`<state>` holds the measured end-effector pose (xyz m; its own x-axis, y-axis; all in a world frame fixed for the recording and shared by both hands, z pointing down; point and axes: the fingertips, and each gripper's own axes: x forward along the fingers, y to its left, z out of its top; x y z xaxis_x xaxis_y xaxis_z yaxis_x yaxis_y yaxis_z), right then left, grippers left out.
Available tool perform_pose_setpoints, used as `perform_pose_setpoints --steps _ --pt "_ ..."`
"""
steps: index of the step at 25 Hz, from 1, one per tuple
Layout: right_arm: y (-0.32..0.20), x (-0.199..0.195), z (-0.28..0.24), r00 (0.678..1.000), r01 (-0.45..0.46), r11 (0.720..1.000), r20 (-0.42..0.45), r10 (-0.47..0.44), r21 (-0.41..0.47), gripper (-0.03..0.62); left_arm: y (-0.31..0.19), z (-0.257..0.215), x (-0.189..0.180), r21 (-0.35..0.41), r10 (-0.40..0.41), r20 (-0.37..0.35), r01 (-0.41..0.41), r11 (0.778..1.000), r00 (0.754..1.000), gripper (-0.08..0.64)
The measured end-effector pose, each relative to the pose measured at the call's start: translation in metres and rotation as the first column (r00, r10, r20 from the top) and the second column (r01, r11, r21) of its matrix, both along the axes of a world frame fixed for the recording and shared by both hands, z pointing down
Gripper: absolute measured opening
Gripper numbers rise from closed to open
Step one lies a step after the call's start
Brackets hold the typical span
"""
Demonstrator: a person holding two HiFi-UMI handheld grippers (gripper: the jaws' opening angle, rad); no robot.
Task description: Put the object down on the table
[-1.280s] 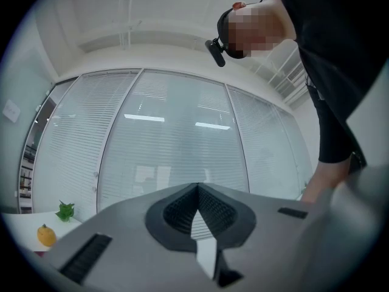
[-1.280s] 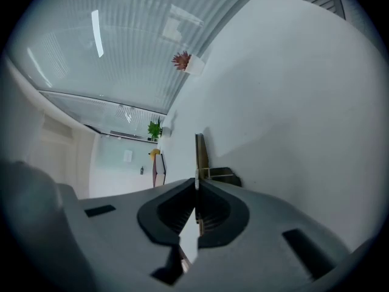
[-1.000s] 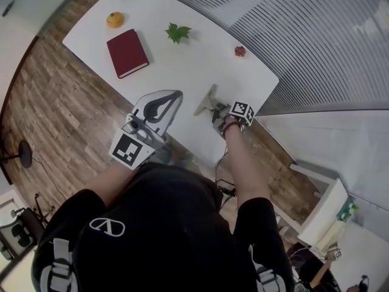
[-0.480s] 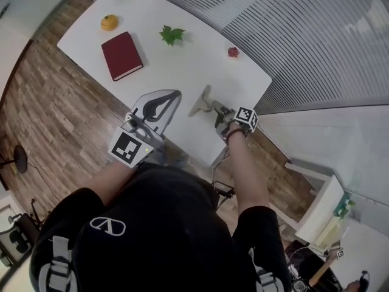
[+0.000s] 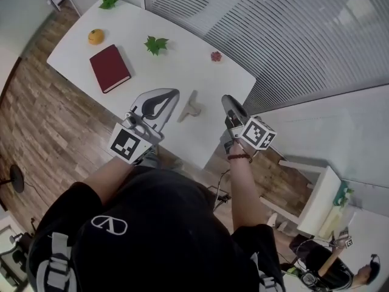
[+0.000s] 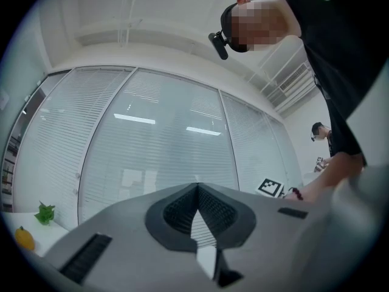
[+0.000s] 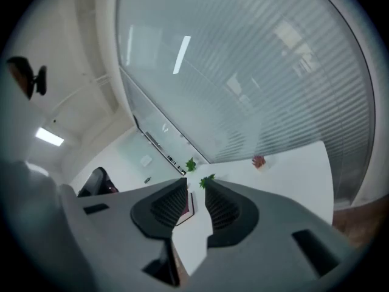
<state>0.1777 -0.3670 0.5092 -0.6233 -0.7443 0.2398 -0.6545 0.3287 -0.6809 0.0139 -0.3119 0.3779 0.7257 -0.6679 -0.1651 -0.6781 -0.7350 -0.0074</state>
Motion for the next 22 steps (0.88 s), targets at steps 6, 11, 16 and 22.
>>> perform_pose_setpoints --steps 6,11,16,22 --pt "0.032 -0.010 -0.093 0.955 0.017 0.946 -0.286 0.081 0.324 0.061 0.001 -0.020 0.014 0.036 0.046 -0.012 -0.046 0.998 0.999 0.005" --pt "0.059 -0.021 -0.140 0.878 0.054 0.827 -0.421 0.227 0.560 0.006 0.003 -0.028 0.023 0.051 0.079 -0.009 -0.078 0.996 0.997 0.005" --pt "0.073 -0.027 -0.153 0.827 0.081 0.750 -0.464 0.316 0.657 0.006 0.002 -0.027 0.029 0.054 0.095 0.003 -0.095 0.994 0.996 0.005" --pt "0.079 -0.030 -0.153 0.785 0.099 0.728 -0.502 0.362 0.679 0.005 -0.001 -0.025 0.028 0.038 0.098 0.013 -0.099 0.994 0.995 0.005"
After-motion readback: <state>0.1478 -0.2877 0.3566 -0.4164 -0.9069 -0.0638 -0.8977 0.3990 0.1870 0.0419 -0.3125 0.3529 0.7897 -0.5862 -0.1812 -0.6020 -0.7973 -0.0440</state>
